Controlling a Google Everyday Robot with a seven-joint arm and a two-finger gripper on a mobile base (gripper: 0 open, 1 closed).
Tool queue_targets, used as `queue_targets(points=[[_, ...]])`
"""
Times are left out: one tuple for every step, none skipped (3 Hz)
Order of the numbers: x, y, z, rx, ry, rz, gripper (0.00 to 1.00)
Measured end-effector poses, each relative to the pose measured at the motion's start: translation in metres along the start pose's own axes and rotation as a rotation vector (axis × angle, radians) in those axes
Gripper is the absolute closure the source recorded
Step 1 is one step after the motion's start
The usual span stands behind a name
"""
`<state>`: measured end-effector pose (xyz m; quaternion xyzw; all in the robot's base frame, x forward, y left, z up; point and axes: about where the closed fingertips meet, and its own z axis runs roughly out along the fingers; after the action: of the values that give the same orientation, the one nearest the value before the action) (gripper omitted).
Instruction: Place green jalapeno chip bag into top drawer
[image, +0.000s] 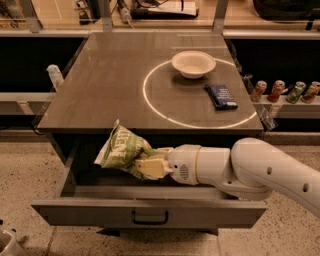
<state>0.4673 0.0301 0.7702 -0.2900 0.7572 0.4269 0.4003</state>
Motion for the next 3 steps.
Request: queue_targets(points=[[0.018,-0.003,-0.002,0.017,0.024,0.056,1.00],[0.030,-0.008,-0.002,0.030,0.054,0.090,1.00],[0.036,-0.014,-0.002,0.041,0.083,0.104,1.00]])
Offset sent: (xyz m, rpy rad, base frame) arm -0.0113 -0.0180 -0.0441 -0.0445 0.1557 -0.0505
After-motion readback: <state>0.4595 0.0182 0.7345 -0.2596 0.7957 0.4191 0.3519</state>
